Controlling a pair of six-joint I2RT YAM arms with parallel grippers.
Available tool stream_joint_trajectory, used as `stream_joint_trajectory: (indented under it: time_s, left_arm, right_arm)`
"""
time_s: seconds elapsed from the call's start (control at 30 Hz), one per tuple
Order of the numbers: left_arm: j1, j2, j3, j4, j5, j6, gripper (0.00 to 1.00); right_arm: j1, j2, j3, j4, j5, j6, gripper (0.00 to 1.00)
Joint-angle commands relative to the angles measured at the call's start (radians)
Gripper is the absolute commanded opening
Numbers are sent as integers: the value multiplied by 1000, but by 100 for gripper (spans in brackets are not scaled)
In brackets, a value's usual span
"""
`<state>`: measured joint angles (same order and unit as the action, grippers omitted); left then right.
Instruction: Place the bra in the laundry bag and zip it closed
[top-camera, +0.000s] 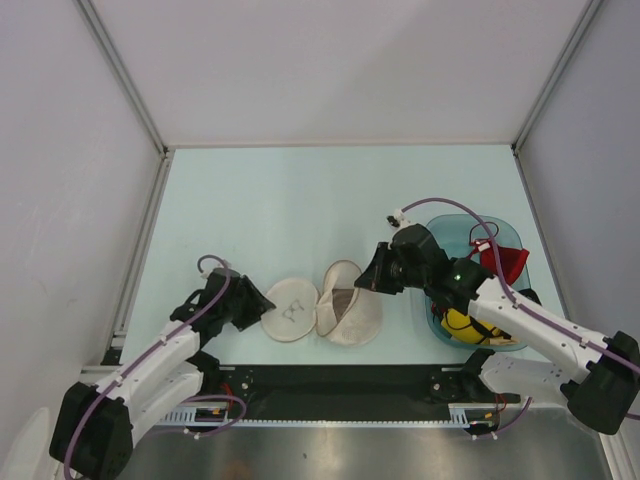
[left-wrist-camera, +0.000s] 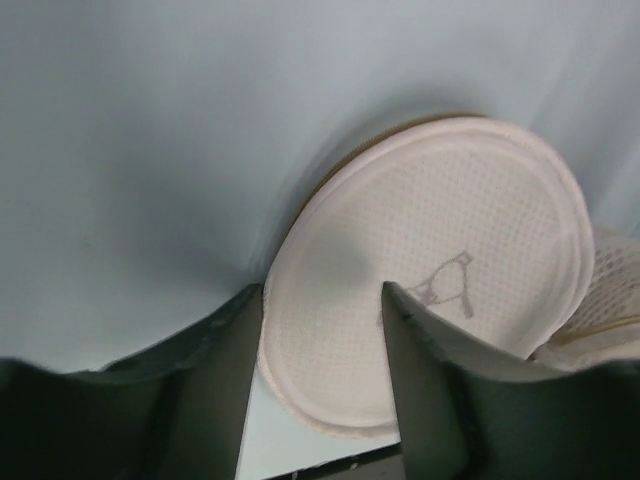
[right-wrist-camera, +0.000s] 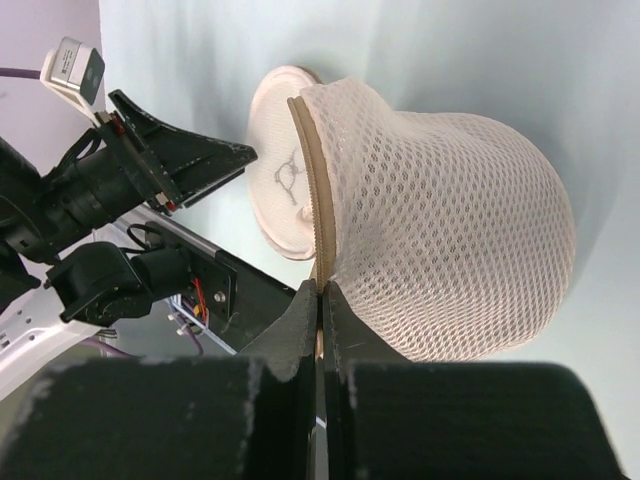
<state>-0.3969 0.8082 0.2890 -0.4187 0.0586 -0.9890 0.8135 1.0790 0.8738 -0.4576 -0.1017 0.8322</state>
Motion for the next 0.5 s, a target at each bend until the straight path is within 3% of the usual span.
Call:
stream_joint_trajectory:
  time_s: [0.0,0.03,0.13,0.17,0.47]
  left_arm:
    - [7,60,-60,53,-16,-33,45]
    - [10,65,-63,61,-20,-34,38]
    - [18,45,-45,64,-31,-27,5]
    - [20,34,-31,34,-42,-23,0]
    - [12,-222,249,-224,-218,196,0]
  right_arm:
    - [-11,-37,-6,31,-29,-22,0]
    - [-14,-39,-7,31,-27,-21,0]
    - [-19,-33,-18,42,-33,-21,0]
    - [-19,-31,-24,45,-38,-19,0]
    - [-20,50,-15,128,-82,-33,0]
